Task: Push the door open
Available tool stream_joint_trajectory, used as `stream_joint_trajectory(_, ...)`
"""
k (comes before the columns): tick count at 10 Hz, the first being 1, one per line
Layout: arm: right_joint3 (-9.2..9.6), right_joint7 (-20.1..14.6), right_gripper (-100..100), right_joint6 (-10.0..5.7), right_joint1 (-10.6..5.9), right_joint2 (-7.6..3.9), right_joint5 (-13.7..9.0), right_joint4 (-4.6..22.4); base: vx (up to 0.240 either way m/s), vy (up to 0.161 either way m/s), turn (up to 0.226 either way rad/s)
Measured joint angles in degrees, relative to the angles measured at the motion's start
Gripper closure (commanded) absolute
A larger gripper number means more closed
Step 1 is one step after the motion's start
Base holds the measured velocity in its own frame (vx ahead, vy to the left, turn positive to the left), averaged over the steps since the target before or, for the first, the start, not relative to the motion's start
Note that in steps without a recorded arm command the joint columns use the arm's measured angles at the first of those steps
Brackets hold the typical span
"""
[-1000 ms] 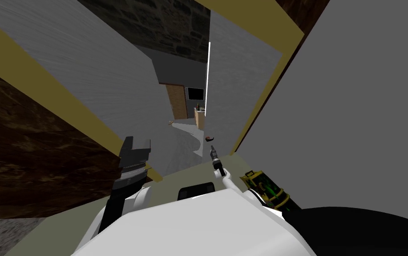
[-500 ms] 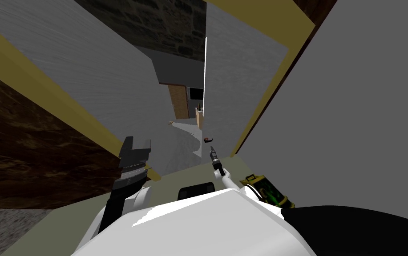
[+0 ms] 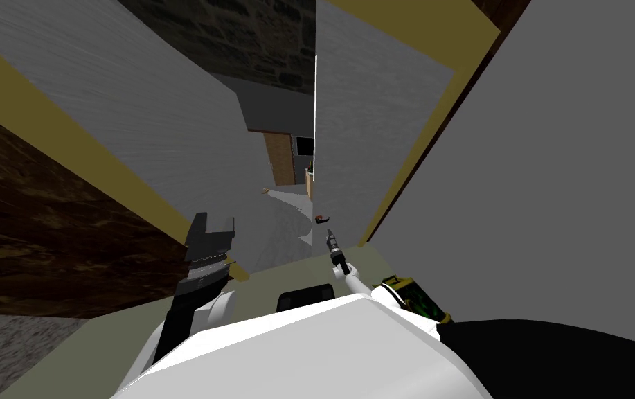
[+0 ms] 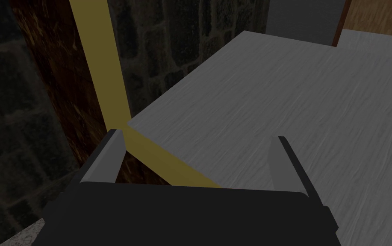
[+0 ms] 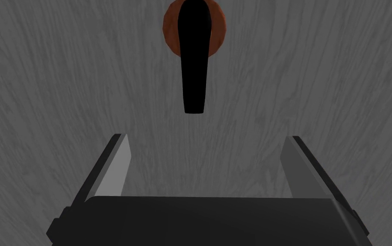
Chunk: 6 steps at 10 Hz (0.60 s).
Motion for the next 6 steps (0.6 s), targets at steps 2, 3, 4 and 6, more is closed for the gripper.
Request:
stream_joint_trajectory(2,-0.16,0.08,-100,-0.21,0.03,-0.08,-0.08,0.24,0.175,0.006,0.024)
stream_joint_trajectory(3,-0.25,0.13,-100,-0.28,0.04,-0.09,-0.12,0.32,0.201,0.019,0.028)
stream_joint_trajectory(4,-0.33,0.17,-100,-0.23,0.24,-0.15,-0.15,0.05,0.219,-0.002,0.023)
stream_joint_trajectory(6,-0.57,0.30,-100,-0.58,0.18,-0.07,-0.27,0.52,0.189,0.001,0.035)
